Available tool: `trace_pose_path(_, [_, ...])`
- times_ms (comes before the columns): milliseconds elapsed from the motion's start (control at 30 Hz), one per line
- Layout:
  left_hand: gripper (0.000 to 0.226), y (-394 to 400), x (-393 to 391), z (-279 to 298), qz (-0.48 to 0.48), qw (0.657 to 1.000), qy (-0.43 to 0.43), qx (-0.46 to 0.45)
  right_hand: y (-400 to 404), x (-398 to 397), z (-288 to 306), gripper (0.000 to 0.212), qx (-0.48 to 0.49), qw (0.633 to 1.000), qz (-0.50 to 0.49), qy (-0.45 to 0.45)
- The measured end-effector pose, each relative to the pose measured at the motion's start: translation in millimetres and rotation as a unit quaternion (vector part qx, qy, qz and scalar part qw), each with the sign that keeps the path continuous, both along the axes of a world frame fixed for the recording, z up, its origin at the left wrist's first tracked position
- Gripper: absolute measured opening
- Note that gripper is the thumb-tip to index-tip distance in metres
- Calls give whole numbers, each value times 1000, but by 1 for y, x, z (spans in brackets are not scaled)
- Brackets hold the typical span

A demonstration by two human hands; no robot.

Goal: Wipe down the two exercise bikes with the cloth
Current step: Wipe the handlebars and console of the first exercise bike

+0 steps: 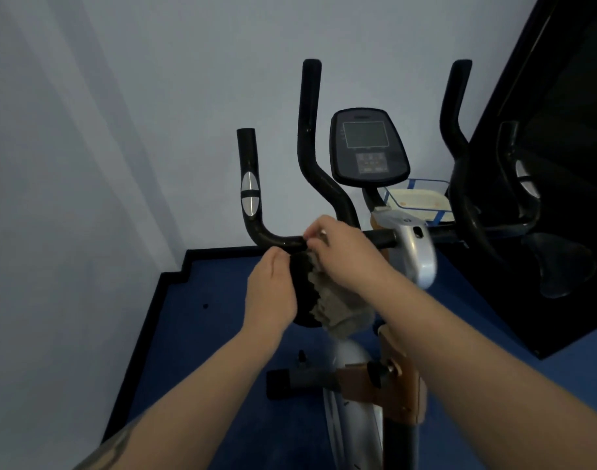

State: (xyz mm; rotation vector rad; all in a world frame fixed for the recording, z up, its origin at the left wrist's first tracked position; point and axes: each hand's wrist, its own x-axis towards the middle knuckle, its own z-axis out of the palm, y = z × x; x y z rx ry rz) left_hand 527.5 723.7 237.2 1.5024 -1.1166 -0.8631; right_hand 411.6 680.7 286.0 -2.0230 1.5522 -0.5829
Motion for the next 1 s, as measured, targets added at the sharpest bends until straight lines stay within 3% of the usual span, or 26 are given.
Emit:
trace_pose_path(133, [34, 0, 5, -1, -14, 1000, 2, -6, 7, 7, -12, 13, -74, 997, -1, 33])
trace_pose_path(267, [35, -2, 5, 0, -21, 999, 23, -17, 25, -12, -24, 19, -98, 995, 1, -36])
trace_pose_path(400, [34, -4, 4, -2, -20, 998, 44, -32, 5, 8, -16, 14, -99, 995, -9, 23])
trace_pose_path(567, [35, -3, 5, -6, -18, 999, 28, -40, 45, -4, -38, 18, -128, 978, -97, -136])
trace_pose_path(733, [34, -5, 5, -4, -35, 997, 26, -64, 26, 7, -31, 20, -122, 982, -135, -55])
trace_pose_path(833, [34, -4, 6, -5, -51, 996, 58, -44, 37, 11, -42, 11, -130, 958, -192, -166])
trace_pose_path(933, [34, -4, 9, -3, -77, 993, 92, 4, 69, 26, -59, 7, -121, 903, -274, -308])
trace_pose_path(1000, [32, -4, 11, -1, -99, 989, 107, 24, 66, 27, -61, 9, -137, 898, -294, -297])
